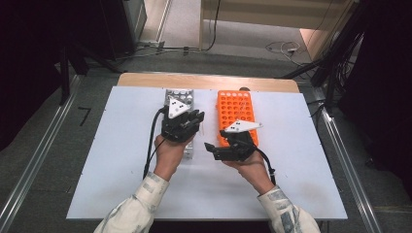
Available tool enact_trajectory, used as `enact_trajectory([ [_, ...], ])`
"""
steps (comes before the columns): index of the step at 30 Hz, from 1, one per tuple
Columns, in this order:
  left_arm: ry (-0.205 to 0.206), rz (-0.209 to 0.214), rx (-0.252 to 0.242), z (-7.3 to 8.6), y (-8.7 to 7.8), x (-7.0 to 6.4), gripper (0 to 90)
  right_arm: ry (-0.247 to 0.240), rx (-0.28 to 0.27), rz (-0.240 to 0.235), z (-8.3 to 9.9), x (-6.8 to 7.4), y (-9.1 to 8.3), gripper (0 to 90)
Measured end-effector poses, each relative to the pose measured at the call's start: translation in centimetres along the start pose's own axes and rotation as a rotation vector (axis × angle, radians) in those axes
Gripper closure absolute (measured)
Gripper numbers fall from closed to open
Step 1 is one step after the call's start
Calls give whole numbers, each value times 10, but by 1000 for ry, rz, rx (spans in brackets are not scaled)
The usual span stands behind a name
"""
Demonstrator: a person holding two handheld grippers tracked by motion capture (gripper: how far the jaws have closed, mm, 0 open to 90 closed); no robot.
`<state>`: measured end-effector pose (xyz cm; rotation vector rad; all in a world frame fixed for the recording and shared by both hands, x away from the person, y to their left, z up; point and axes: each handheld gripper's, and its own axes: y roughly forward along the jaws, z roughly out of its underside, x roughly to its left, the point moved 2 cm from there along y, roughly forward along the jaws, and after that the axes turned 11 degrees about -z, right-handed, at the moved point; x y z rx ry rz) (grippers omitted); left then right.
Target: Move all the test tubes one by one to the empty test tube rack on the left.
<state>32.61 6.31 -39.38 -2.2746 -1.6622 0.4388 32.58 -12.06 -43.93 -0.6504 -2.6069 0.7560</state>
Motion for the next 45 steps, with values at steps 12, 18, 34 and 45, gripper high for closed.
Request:
enact_trajectory([
  [12, -24, -69, -29, -9, 6, 16, 760, 3, -3, 7, 0, -1, -1, 247],
  [18, -16, -119, -36, -9, 10, 23, 759, 5, -1, 6, 0, -2, -1, 247],
  [34, 26, -162, 8, 5, 23, 26, 758, 6, -1, 7, 0, -2, -2, 247],
  [45, 54, -164, 67, 20, 33, 23, 755, 7, 3, 9, 1, -2, -1, 248],
])
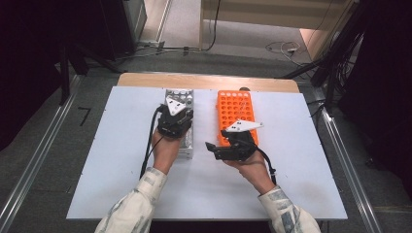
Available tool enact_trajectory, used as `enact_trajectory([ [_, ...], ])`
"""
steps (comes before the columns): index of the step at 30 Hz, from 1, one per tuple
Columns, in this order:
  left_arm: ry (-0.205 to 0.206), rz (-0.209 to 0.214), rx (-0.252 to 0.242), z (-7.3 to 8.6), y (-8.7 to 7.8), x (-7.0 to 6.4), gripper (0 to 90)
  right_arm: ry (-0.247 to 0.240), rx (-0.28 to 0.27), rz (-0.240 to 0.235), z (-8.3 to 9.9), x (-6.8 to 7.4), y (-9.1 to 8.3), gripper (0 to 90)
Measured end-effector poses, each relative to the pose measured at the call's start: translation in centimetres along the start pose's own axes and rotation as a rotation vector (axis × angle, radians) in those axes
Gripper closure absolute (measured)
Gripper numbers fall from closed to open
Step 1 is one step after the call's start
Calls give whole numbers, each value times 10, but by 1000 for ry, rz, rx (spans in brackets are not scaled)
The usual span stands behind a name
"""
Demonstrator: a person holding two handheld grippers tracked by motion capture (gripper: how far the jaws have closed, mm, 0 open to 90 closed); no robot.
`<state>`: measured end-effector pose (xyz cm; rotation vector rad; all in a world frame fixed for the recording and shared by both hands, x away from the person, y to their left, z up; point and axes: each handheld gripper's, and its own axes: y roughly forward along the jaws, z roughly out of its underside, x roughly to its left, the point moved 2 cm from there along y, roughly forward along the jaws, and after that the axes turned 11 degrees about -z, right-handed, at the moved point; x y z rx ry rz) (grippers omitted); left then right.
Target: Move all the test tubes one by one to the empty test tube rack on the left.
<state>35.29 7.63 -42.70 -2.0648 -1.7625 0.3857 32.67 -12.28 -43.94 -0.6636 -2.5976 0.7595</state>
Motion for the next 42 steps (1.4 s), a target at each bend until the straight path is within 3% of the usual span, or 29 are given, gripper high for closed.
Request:
enact_trajectory([
  [9, -12, 15, -9, -1, -3, 3, 713, -1, 0, 0, 0, 0, 0, 247],
  [16, -77, 71, -37, -6, -14, 8, 594, 4, -6, 9, 0, -1, -1, 248],
  [20, -110, 85, -46, -7, -25, 16, 463, 10, -16, 28, 1, -5, -2, 248],
  [25, -120, 99, -47, 0, -39, 21, 300, 20, -23, 59, 2, -12, -4, 249],
  [28, -110, 95, -53, 8, -48, 21, 257, 31, -28, 79, 3, -18, -6, 249],
  [42, -116, 68, -59, 29, -68, 39, 235, 94, -64, 189, 6, -48, -11, 250],
])
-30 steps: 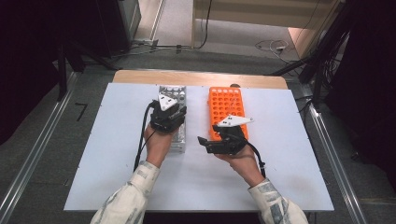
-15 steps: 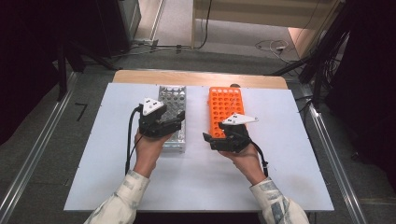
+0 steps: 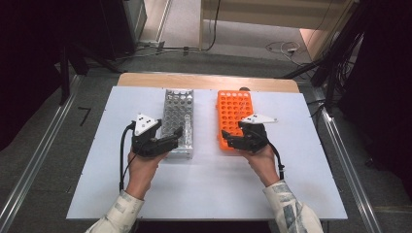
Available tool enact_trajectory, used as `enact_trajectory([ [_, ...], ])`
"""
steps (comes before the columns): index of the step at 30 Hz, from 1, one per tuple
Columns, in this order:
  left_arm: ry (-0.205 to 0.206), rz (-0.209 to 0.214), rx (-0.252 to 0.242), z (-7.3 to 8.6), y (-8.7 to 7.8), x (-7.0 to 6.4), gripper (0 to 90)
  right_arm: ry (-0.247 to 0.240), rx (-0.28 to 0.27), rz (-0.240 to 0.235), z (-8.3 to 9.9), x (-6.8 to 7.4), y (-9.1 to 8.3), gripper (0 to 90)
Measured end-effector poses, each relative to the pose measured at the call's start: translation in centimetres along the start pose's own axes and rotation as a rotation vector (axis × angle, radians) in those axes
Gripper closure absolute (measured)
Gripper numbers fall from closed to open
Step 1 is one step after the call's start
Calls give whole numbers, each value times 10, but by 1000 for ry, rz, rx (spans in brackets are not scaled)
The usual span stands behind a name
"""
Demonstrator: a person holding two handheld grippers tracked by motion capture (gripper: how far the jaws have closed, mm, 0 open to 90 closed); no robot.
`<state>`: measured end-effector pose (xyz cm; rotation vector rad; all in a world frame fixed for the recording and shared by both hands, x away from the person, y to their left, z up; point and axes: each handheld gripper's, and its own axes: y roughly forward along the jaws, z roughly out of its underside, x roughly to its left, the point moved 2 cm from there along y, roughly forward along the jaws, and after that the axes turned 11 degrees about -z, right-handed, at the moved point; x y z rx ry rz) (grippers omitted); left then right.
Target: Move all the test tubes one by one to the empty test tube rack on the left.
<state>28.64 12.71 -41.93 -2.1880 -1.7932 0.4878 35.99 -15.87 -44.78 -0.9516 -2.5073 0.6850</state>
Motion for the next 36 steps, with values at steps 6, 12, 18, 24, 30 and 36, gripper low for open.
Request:
enact_trajectory([
  [6, -12, -22, -4, 3, -4, 8, 223, 11, -19, 77, -3, -13, 5, 299],
  [12, -9, -21, -6, 4, -5, 7, 223, 49, -26, 136, -5, -30, 13, 317],
  [18, -3, -17, 0, 5, -4, 6, 224, 77, -29, 168, -12, -45, 22, 346],
  [24, -9, -20, 2, 5, -3, 8, 224, 97, -24, 187, -19, -56, 28, 387],
  [30, -6, -17, 8, 6, -3, 7, 224, 129, -5, 187, -20, -67, 39, 450],
  [36, -7, -16, 8, 7, -2, 7, 225, 126, 5, 197, -23, -70, 43, 537],
])
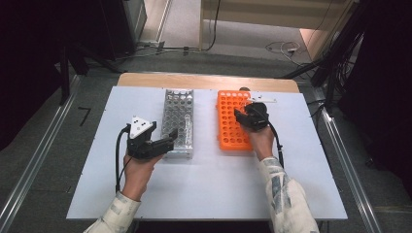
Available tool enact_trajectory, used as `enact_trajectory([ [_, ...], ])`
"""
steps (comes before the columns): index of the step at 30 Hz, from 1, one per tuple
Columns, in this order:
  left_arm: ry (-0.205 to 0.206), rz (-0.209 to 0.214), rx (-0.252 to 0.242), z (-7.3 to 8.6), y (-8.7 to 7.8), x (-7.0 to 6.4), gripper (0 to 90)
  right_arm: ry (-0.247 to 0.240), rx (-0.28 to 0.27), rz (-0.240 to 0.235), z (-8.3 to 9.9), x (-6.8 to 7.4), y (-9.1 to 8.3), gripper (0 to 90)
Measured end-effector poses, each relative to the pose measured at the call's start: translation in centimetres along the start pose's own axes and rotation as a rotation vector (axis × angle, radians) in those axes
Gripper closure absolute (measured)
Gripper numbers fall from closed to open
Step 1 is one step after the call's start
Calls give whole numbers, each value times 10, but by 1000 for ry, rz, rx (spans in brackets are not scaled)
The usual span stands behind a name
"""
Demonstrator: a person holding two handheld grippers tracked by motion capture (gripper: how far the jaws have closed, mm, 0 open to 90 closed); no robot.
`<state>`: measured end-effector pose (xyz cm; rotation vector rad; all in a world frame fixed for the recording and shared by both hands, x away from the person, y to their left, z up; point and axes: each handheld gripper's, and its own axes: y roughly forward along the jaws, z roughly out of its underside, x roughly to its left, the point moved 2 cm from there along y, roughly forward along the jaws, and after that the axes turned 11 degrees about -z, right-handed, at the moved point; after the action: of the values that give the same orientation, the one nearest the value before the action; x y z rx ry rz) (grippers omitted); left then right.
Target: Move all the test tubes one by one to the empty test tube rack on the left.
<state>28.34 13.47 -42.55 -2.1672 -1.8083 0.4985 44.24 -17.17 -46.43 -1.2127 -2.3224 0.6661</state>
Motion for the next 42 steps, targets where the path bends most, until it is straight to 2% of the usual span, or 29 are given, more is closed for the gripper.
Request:
enact_trajectory([
  [9, 4, 2, 1, 0, 0, -1, 226, -1, 48, -8, -1, 1, 6, 632],
  [16, 6, 3, 5, 0, -1, -1, 226, -1, 50, -19, -2, 2, 9, 697],
  [19, 4, 5, 5, 1, 0, -1, 226, -15, 50, -23, -2, 5, 9, 727],
  [24, 4, 5, 4, 1, -1, 0, 226, -8, 32, -24, -3, 6, 6, 731],
  [32, 1, 7, -1, 0, -2, -1, 227, -5, -26, -32, -9, 7, -8, 734],
  [37, -7, 12, -5, -1, -3, -2, 227, -24, -86, -31, -16, 8, -26, 735],
  [42, -1, 16, -9, -2, -4, -4, 226, -28, -110, -46, -18, 8, -42, 735],
])
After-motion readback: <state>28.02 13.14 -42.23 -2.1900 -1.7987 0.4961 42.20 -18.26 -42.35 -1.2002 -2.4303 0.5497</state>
